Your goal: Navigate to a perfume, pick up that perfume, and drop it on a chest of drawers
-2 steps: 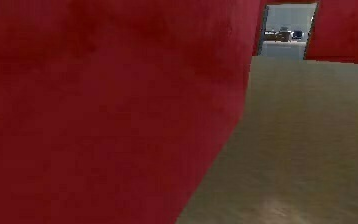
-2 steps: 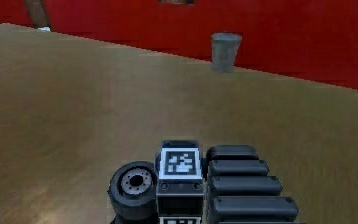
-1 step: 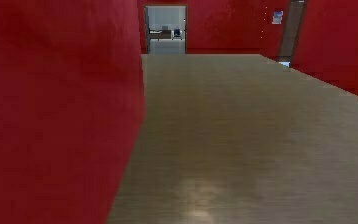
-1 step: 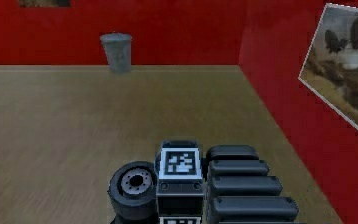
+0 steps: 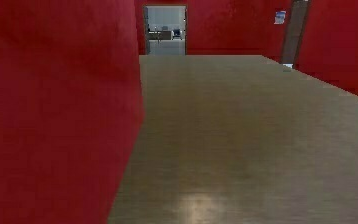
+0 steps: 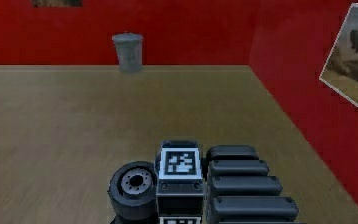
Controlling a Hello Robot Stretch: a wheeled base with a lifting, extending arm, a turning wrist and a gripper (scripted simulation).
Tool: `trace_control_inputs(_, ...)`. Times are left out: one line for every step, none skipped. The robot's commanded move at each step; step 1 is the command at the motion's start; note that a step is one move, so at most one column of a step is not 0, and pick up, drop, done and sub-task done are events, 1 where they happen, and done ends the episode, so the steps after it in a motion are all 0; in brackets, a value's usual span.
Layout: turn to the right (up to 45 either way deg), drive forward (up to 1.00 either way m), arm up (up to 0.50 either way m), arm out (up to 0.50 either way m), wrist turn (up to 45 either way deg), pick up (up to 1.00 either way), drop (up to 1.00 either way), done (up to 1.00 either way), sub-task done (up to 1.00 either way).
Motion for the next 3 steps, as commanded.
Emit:
trace_control_inputs(24.0,0.0,0.0,0.0,0.0,0.0,0.0,0.0,0.0)
trace_control_inputs(0.0,1.0,0.0,0.0,0.0,0.0,0.0,0.0,0.0)
trace_control_inputs(0.0,1.0,0.0,0.0,0.0,0.0,0.0,0.0,0.0)
